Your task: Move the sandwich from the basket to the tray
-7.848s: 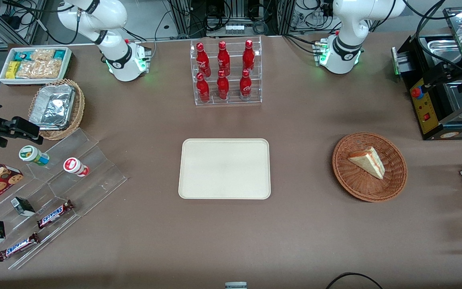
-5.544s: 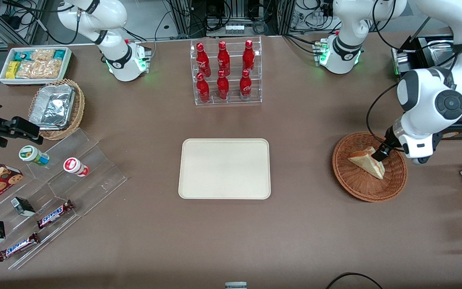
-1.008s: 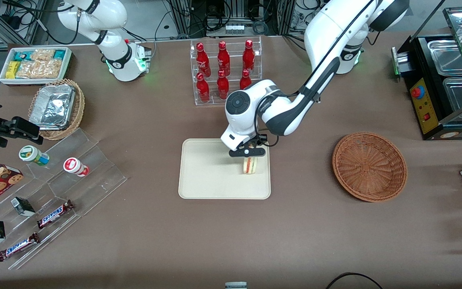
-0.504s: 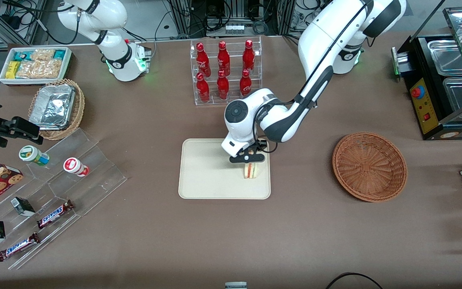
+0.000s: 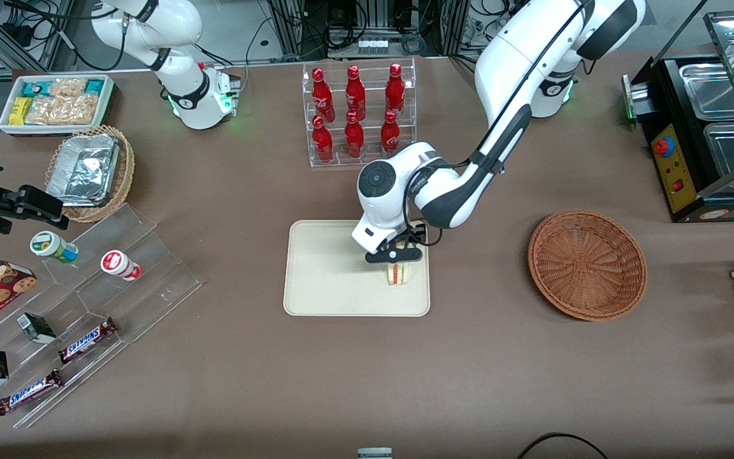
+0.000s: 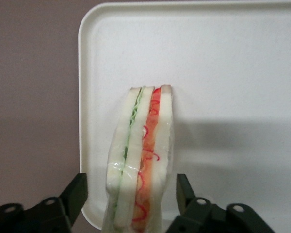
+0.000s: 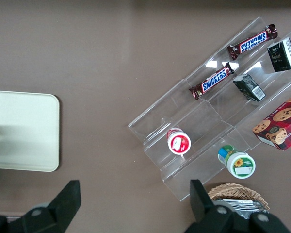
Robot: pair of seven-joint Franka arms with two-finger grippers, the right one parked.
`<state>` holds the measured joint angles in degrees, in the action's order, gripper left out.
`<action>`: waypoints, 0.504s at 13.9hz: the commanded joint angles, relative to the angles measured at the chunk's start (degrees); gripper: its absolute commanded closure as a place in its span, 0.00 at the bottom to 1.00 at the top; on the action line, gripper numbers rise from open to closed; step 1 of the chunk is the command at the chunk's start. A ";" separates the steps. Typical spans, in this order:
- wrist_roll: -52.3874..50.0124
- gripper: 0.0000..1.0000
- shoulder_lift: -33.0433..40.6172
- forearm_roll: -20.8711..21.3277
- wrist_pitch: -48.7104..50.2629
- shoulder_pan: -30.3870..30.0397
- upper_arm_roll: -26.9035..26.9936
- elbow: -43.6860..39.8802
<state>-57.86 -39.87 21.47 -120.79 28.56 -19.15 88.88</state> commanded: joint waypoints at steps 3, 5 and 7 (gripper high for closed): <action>-3.92 0.00 6.28 0.06 6.34 0.36 0.51 -0.38; -7.78 0.00 10.50 -1.42 9.42 0.09 0.51 -0.20; -7.27 0.00 15.24 -3.62 13.10 -2.36 0.51 -0.02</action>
<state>-64.43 -30.32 19.92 -111.13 27.92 -18.99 87.34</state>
